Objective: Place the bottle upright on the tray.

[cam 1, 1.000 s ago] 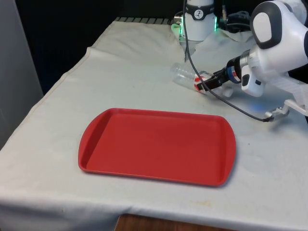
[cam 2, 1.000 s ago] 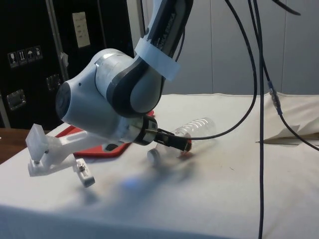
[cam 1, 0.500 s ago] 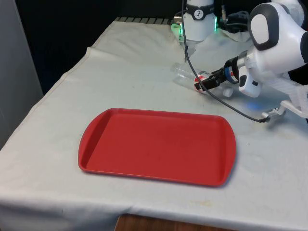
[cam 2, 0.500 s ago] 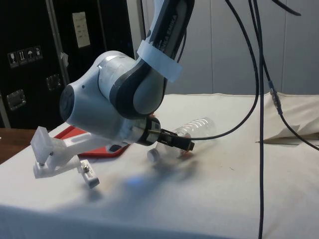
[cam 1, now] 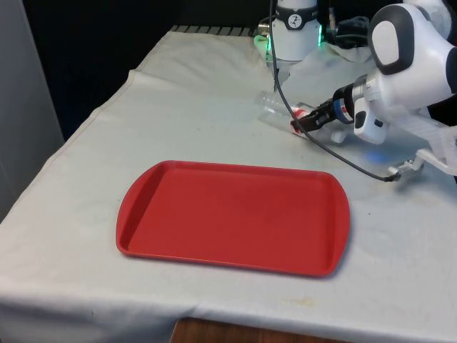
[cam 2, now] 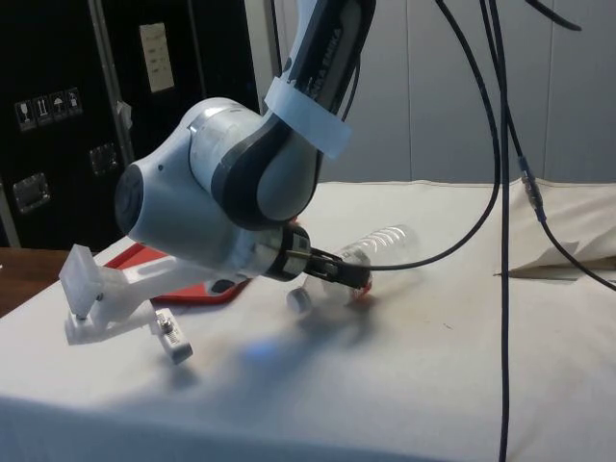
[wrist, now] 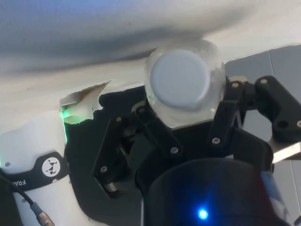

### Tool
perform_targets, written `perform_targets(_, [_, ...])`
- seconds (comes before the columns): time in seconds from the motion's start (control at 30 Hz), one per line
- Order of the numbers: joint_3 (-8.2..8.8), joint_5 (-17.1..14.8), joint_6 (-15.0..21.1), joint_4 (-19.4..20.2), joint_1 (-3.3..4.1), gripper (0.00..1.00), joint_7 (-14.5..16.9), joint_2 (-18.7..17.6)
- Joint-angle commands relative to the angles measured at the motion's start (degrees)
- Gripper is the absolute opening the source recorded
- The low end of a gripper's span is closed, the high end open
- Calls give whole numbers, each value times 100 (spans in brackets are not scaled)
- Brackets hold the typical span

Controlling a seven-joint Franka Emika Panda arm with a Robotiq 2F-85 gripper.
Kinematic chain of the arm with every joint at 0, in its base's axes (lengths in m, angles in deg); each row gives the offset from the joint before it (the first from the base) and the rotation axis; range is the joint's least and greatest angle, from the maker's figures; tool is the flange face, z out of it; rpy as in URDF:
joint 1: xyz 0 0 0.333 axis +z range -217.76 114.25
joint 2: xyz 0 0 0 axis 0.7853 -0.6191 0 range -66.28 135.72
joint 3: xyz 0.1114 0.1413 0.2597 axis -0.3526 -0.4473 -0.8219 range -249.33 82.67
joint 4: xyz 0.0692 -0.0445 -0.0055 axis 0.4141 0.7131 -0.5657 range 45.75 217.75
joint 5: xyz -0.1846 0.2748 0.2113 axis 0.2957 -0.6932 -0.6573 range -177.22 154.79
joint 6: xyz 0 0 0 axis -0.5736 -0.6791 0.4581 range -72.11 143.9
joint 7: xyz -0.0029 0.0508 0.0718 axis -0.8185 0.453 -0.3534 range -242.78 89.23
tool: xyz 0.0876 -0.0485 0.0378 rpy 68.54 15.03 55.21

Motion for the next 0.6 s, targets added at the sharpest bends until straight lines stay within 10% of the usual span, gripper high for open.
perform_targets(0.0, [0,6,17,-6,0,31,-6,-23])
perform_targets(0.27, [-11,0,-103,-23,0,0,6,17])
perform_targets(0.57, [-17,-6,-149,-34,0,0,6,69])
